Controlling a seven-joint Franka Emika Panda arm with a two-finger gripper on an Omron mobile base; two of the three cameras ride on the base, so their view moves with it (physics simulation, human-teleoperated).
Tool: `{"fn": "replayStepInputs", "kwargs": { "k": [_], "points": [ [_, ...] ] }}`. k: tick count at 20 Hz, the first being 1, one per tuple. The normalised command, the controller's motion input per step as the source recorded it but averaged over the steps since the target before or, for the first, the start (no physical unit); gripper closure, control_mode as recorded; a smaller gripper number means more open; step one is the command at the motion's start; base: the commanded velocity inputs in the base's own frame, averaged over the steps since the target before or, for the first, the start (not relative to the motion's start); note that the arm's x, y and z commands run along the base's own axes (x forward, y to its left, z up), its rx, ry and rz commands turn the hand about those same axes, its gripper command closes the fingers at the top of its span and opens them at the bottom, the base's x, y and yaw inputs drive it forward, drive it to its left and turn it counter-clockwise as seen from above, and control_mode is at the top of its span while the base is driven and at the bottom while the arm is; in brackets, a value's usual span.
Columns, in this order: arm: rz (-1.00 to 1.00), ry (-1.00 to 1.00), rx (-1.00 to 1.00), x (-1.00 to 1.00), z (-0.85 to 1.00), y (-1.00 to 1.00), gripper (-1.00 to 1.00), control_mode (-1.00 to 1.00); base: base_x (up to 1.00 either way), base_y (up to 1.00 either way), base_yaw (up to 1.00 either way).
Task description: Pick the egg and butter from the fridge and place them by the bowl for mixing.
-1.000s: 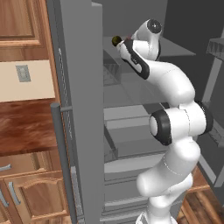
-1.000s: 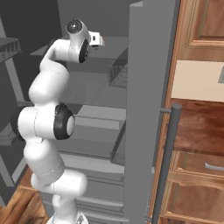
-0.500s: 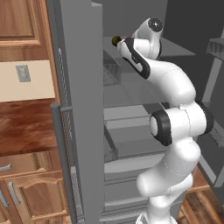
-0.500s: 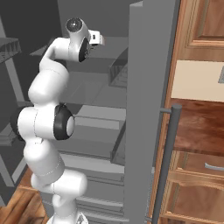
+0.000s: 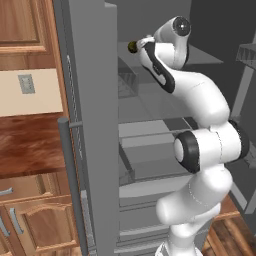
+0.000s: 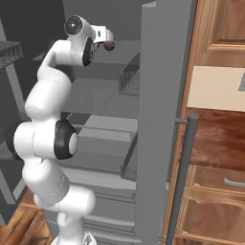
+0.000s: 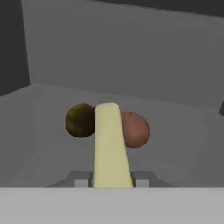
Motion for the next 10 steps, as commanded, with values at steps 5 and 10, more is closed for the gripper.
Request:
{"fn": "replayStepInputs", "kwargs": {
  "k": [5, 10],
  "points": [
    [-0.15, -0.07, 0.12, -1.00, 0.50, 0.13, 1.00, -1.00, 0.00, 0.00, 0.00],
    [-0.17, -0.01, 0.18, -1.00, 0.26, 0.38, 1.00, -1.00, 0.00, 0.00, 0.00]
  ]
}}
